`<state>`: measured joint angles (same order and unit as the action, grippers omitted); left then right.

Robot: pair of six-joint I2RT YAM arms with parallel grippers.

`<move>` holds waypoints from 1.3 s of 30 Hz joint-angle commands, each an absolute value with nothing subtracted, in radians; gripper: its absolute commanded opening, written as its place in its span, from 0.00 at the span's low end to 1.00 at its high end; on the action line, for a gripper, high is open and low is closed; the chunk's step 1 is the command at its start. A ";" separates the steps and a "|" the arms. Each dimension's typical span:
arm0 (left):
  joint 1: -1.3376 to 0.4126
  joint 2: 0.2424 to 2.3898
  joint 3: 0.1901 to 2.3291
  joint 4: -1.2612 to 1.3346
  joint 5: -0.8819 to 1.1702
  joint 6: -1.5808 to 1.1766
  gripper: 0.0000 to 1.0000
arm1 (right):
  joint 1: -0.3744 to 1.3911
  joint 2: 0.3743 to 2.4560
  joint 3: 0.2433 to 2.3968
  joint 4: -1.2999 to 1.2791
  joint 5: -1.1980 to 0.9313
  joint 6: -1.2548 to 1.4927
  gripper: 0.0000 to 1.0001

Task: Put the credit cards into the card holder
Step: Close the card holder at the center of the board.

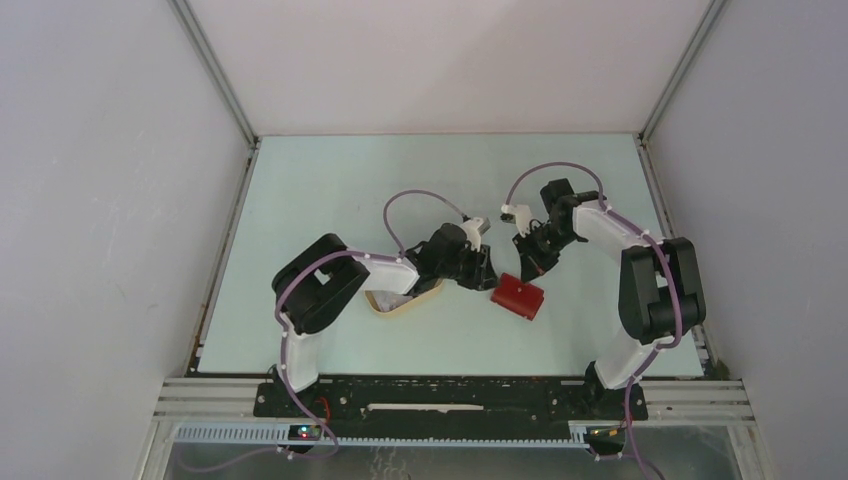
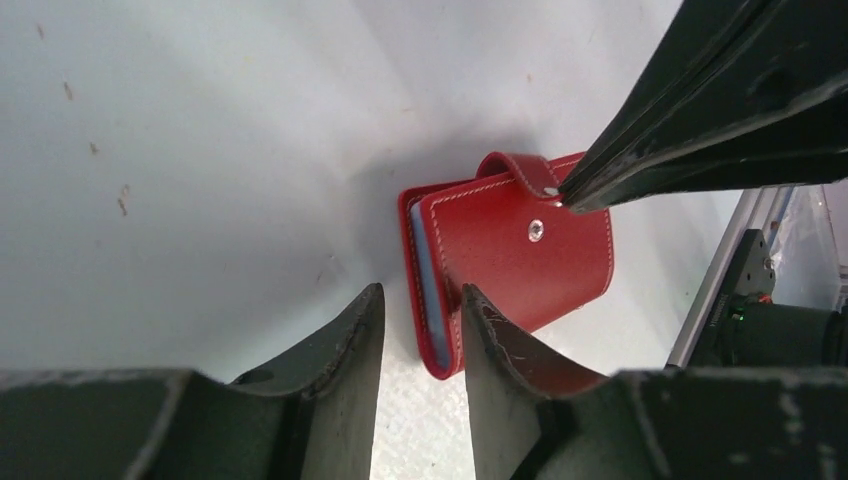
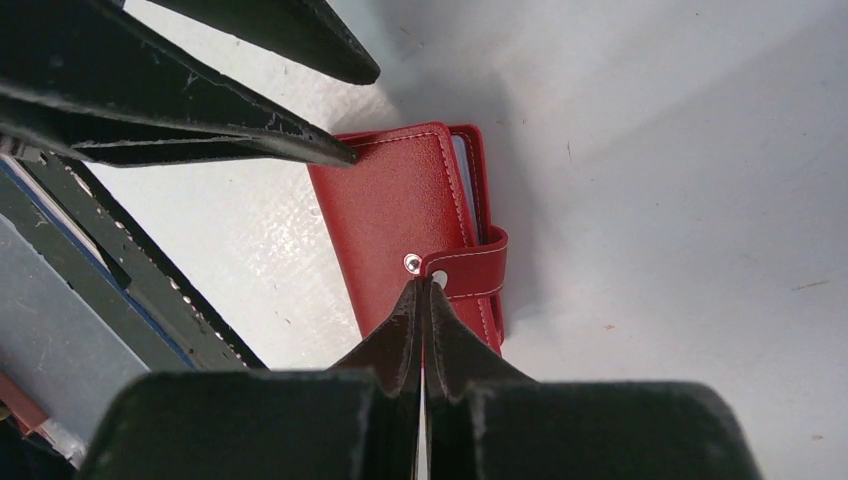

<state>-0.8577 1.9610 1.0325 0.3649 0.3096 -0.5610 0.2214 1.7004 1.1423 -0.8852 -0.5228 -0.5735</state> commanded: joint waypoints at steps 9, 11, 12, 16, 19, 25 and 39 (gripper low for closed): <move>-0.857 1.844 0.902 0.530 0.271 -0.640 0.43 | 0.221 1.659 1.116 -0.862 -0.581 -0.586 0.00; -0.859 1.861 0.902 0.543 0.279 -0.659 0.43 | 0.226 1.657 1.110 -0.862 -0.589 -0.595 0.00; -0.859 1.871 0.902 0.552 0.284 -0.669 0.42 | 0.228 1.659 1.109 -0.861 -0.589 -0.597 0.00; -0.859 1.894 0.895 0.578 0.290 -0.707 0.39 | 0.232 1.667 1.107 -0.862 -0.588 -0.597 0.00; -0.860 1.904 0.894 0.583 0.298 -0.722 0.35 | 0.234 1.666 1.106 -0.859 -0.588 -0.595 0.00; -0.859 1.937 0.889 0.609 0.317 -0.758 0.29 | 0.233 1.658 1.102 -0.855 -0.597 -0.593 0.00; -0.862 1.963 0.882 0.621 0.315 -0.780 0.30 | 0.168 1.569 1.103 -0.832 -0.649 -0.609 0.00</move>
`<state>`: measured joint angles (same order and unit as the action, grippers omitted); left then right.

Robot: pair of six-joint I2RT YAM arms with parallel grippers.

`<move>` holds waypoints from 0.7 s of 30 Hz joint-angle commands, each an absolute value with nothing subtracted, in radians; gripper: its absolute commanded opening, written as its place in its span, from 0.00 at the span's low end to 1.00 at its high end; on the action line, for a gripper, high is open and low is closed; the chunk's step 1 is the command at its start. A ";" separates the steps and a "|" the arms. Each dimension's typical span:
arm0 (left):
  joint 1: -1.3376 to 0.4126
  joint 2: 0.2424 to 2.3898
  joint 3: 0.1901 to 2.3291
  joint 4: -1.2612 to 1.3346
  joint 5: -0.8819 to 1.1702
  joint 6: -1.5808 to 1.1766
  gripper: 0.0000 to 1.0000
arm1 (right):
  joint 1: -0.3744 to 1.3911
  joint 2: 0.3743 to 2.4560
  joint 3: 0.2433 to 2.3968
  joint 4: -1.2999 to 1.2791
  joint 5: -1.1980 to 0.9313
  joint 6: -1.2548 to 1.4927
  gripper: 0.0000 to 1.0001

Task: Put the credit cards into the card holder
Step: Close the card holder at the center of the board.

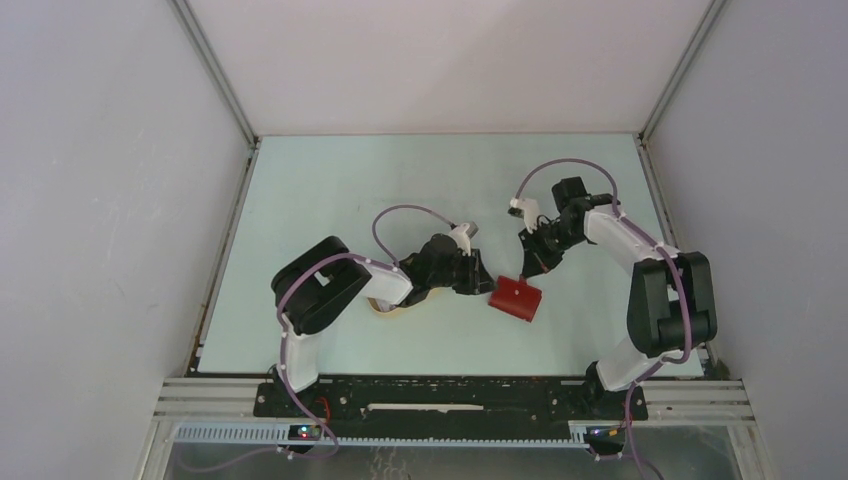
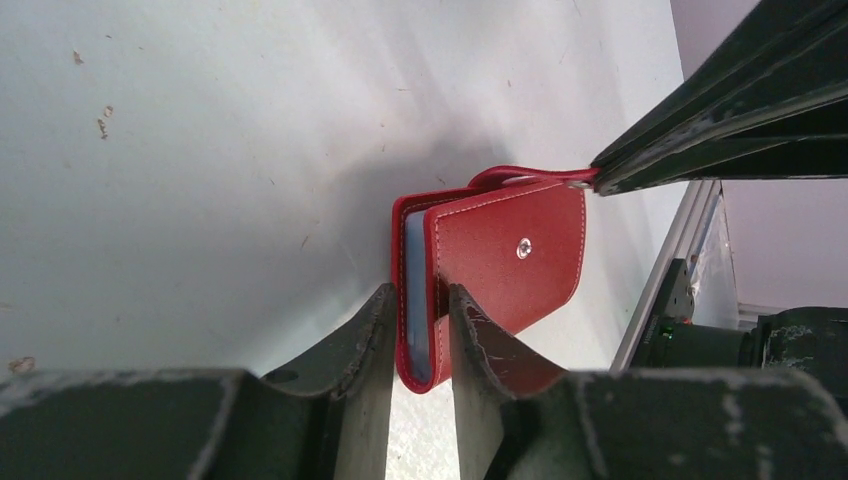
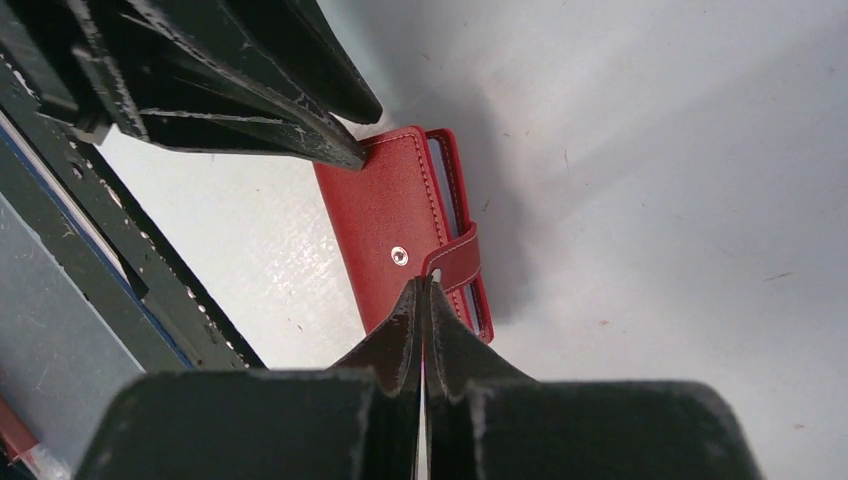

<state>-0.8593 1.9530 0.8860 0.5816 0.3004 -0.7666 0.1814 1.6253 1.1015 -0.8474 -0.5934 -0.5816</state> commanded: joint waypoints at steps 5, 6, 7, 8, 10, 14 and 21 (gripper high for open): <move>-0.864 1.963 0.883 0.621 0.322 -0.779 0.26 | 0.186 1.590 1.102 -0.871 -0.666 -0.646 0.00; -0.864 1.964 0.885 0.621 0.323 -0.779 0.25 | 0.191 1.599 1.102 -0.884 -0.668 -0.656 0.00; -0.865 1.966 0.885 0.624 0.329 -0.780 0.23 | 0.196 1.608 1.102 -0.893 -0.669 -0.665 0.00; -0.864 1.968 0.885 0.627 0.330 -0.783 0.22 | 0.201 1.614 1.101 -0.897 -0.668 -0.668 0.00; -0.864 1.972 0.885 0.643 0.341 -0.789 0.19 | 0.213 1.620 1.091 -0.894 -0.661 -0.672 0.00; -0.864 1.973 0.880 0.662 0.350 -0.799 0.17 | 0.236 1.629 1.087 -0.905 -0.652 -0.676 0.00; -0.864 1.970 0.866 0.679 0.351 -0.808 0.16 | 0.263 1.648 1.074 -0.912 -0.622 -0.683 0.00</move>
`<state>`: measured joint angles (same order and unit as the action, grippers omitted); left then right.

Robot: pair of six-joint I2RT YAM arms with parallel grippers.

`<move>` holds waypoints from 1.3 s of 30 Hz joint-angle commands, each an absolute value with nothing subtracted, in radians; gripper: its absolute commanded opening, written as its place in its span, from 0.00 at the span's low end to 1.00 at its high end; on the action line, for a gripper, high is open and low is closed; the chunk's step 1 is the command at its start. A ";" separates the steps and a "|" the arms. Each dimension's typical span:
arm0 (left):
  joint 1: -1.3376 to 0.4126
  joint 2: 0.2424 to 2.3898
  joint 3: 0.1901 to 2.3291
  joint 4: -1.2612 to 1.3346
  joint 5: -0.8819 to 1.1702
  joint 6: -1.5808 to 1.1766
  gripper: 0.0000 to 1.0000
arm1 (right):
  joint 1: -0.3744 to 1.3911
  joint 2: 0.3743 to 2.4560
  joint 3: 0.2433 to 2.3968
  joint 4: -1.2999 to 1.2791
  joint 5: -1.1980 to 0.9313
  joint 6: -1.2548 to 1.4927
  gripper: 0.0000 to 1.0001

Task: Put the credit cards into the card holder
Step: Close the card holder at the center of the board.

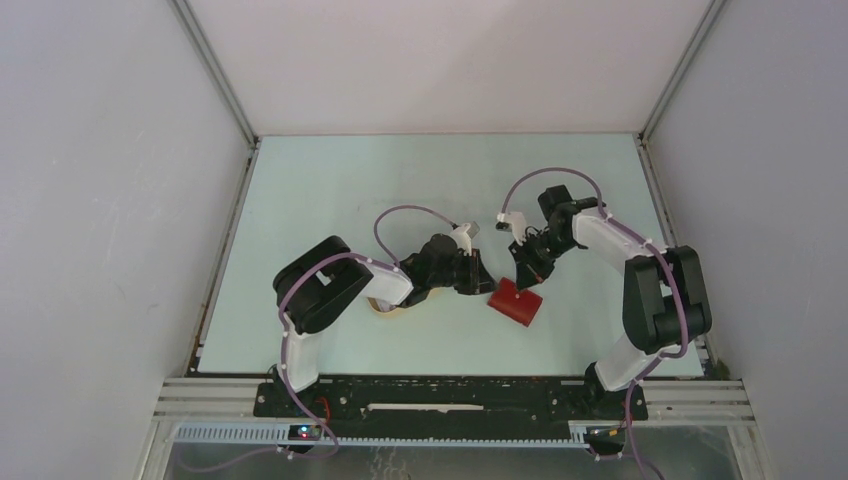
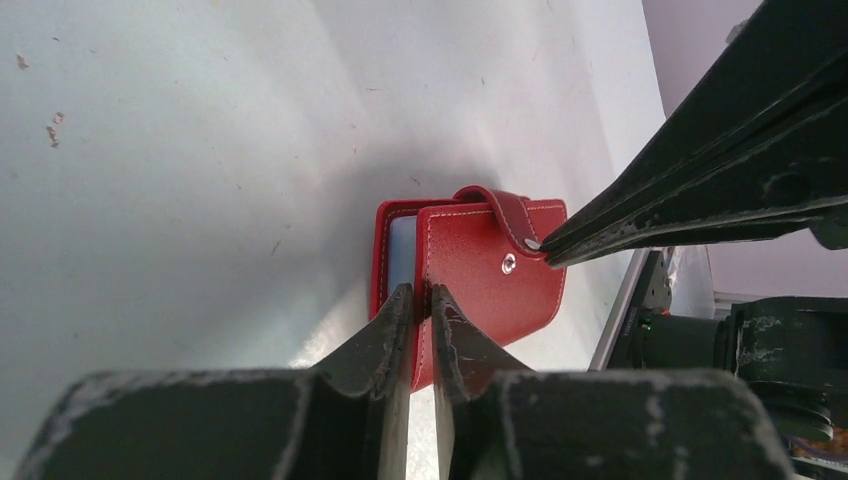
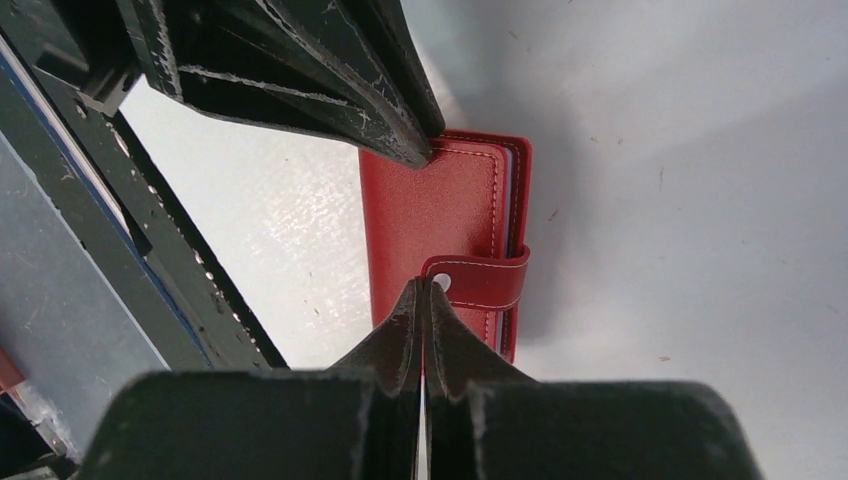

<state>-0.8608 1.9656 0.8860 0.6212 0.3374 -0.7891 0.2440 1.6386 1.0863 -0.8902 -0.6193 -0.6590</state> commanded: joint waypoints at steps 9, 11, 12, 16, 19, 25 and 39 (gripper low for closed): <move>-0.864 1.965 0.862 0.687 0.353 -0.810 0.15 | 0.281 1.657 1.059 -0.911 -0.578 -0.680 0.00; -0.864 1.965 0.861 0.690 0.354 -0.811 0.15 | 0.286 1.660 1.059 -0.911 -0.576 -0.677 0.00; -0.864 1.964 0.861 0.690 0.354 -0.811 0.15 | 0.290 1.662 1.059 -0.910 -0.575 -0.675 0.00; -0.864 1.964 0.859 0.692 0.355 -0.811 0.14 | 0.308 1.668 1.058 -0.907 -0.567 -0.667 0.00; -0.864 1.963 0.857 0.695 0.356 -0.810 0.14 | 0.323 1.668 1.053 -0.907 -0.556 -0.668 0.00; -0.864 1.967 0.860 0.699 0.360 -0.811 0.13 | 0.332 1.653 1.040 -0.901 -0.534 -0.670 0.00; -0.864 1.962 0.850 0.714 0.361 -0.814 0.13 | 0.381 1.661 1.028 -0.895 -0.506 -0.660 0.00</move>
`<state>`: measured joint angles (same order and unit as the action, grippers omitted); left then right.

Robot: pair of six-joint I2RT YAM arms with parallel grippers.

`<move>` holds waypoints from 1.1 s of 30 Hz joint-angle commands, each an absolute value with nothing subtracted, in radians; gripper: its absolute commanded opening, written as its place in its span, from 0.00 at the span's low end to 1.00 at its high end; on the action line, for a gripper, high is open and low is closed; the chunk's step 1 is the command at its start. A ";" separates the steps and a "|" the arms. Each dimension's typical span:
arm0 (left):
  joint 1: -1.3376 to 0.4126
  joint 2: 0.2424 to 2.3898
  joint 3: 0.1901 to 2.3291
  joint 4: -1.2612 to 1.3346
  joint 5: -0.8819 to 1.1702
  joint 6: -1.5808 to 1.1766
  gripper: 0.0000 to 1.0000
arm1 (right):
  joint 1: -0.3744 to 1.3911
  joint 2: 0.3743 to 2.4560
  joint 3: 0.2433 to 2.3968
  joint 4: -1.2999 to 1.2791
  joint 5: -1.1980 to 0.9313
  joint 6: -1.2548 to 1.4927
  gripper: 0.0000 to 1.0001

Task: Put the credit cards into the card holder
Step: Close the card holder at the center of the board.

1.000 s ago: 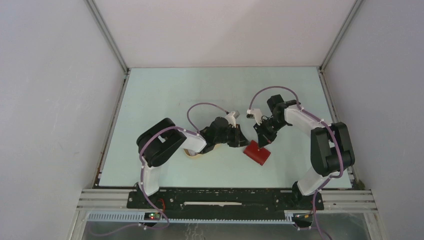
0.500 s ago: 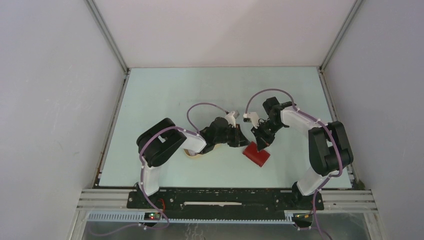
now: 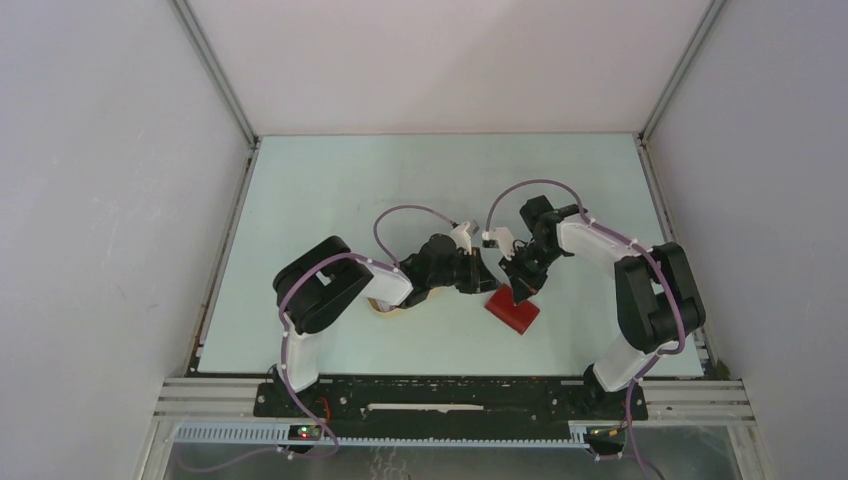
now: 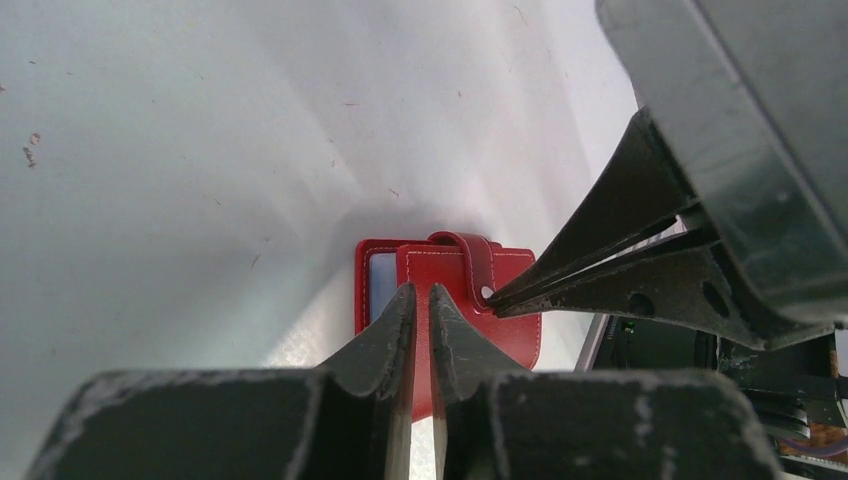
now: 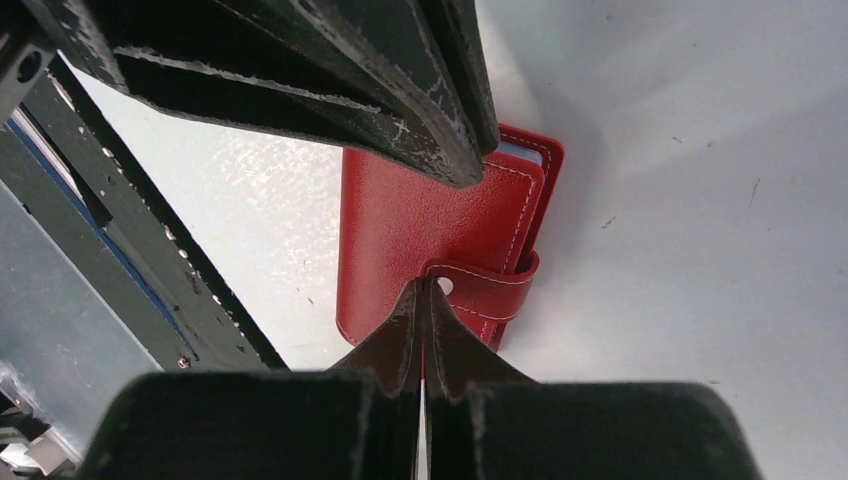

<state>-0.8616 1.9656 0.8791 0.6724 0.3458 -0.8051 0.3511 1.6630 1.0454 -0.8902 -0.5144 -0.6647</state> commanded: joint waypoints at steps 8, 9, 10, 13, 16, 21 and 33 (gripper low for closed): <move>-0.864 1.961 0.844 0.726 0.362 -0.817 0.13 | 0.403 1.652 1.014 -0.901 -0.493 -0.662 0.00; -0.864 1.960 0.844 0.728 0.362 -0.818 0.13 | 0.405 1.652 1.014 -0.903 -0.498 -0.663 0.00; -0.864 1.959 0.842 0.729 0.362 -0.818 0.13 | 0.409 1.654 1.014 -0.903 -0.500 -0.663 0.00; -0.865 1.956 0.838 0.734 0.361 -0.818 0.13 | 0.420 1.663 1.011 -0.902 -0.493 -0.658 0.00; -0.864 1.953 0.833 0.737 0.360 -0.819 0.13 | 0.432 1.675 1.010 -0.887 -0.460 -0.640 0.00; -0.864 1.954 0.830 0.747 0.363 -0.821 0.14 | 0.416 1.684 1.011 -0.861 -0.408 -0.604 0.00; -0.865 1.951 0.827 0.752 0.366 -0.821 0.13 | 0.407 1.736 1.011 -0.832 -0.375 -0.571 0.00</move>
<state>-0.8616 1.9656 0.8471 0.7052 0.3481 -0.8127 0.4030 1.6714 1.0409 -0.8810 -0.4500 -0.5755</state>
